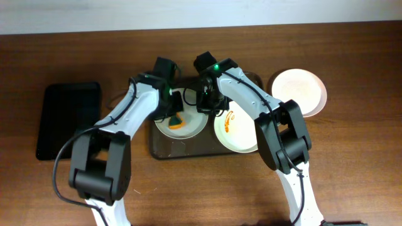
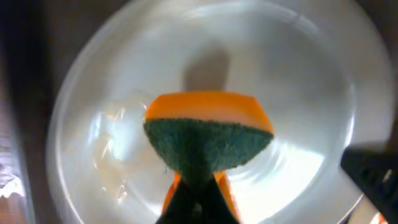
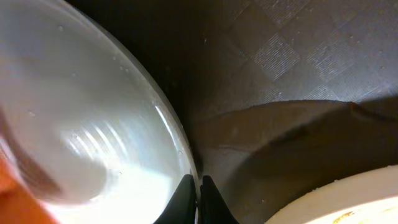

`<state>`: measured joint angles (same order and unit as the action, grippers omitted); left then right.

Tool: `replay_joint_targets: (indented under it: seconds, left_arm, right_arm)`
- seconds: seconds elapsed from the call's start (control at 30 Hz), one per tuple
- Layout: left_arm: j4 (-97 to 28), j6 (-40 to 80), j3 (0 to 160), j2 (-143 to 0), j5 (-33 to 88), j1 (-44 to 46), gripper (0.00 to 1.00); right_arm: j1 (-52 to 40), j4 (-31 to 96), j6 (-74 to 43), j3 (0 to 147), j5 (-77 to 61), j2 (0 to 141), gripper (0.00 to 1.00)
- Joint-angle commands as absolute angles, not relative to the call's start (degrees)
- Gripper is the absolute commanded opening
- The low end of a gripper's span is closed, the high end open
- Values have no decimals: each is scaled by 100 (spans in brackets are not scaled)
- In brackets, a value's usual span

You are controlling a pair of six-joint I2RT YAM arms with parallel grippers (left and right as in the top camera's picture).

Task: Clean dirty plates on tray and stack at the side
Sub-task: 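Scrub the back plate with the sponge held in the left gripper, then carry the back plate with the right gripper onto the side plate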

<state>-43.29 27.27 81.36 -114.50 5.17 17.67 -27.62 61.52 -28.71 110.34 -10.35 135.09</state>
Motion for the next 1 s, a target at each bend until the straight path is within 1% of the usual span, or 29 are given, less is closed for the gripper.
replay_joint_targets:
  seconds: [0.0,0.1,0.13,0.2,0.27,0.33,0.37,0.4,0.47,0.53,0.57,0.6,0.7,0.77,0.8,0.83,0.9,0.93,0.97]
  left_arm:
    - [-3789,2738,7336,-11415,637,1774,0]
    - [-4246,2735,7321,-11382,-1184,1767,0]
    - [-4528,2733,7505,-11338,-1645,1721,0]
    - [-5087,2735,8101,-11041,-2193,1704,0]
    - [-5190,2735,8355,-10558,-2078,1704,0]
    - [-5260,2733,8353,-10088,-1282,1704,0]
    - [-5520,2735,8346,-10049,-832,1704,0]
    - [-5561,2735,8272,-10064,-703,1704,0]
    - [-5498,2738,7937,-10064,-617,1710,0]
    - [-5365,2738,7631,-10064,-617,1710,0]
    - [-5266,2738,7546,-10064,-580,1715,0]
    - [-5092,2740,7474,-10064,-360,1715,0]
    - [-4923,2738,7472,-10064,-119,1717,0]
    - [-4921,2735,7472,-10064,-121,1804,0]
    - [-4895,2735,7472,-10064,-119,1850,0]
    - [-4873,2735,7472,-10064,-119,1861,0]
    - [-4864,2735,7472,-10064,-119,1861,0]
    - [-4864,2735,7472,-10064,-119,1861,0]
    - [-4866,2735,7472,-10064,-119,1861,0]
  right_arm:
    - [-2735,6156,-2902,10978,-685,13574,4]
    - [-2735,6156,-2902,10978,-683,13574,4]
    - [-2735,6158,-2899,10978,-681,13574,4]
    - [-2735,6141,-2895,10978,-587,13574,4]
    - [-2735,6112,-2633,10982,-362,13574,4]
    - [-2735,6165,-2261,11155,-379,13528,4]
    - [-2729,6582,-2252,11609,-121,13351,4]
    - [-2731,6755,-2252,11830,113,13240,4]
    - [-2783,7319,-2250,12700,1420,12929,4]
    - [-2921,8180,-2248,13837,3315,12759,4]
    - [-2974,8436,-2250,14145,3830,12759,4]
    - [-3135,8816,-2248,14540,4816,12759,4]
    - [-3610,9087,-2250,14595,6265,12759,4]
    - [-3857,9091,-2250,14595,6733,12759,4]
    - [-4095,9159,-2250,14595,7218,12759,4]
    - [-4241,9240,-2250,14595,7472,12759,4]
    - [-4276,9262,-2458,14595,7439,12759,4]
    - [-4189,9260,-2587,14595,7244,12759,4]
    - [-3820,9255,-2652,14595,6329,12759,4]
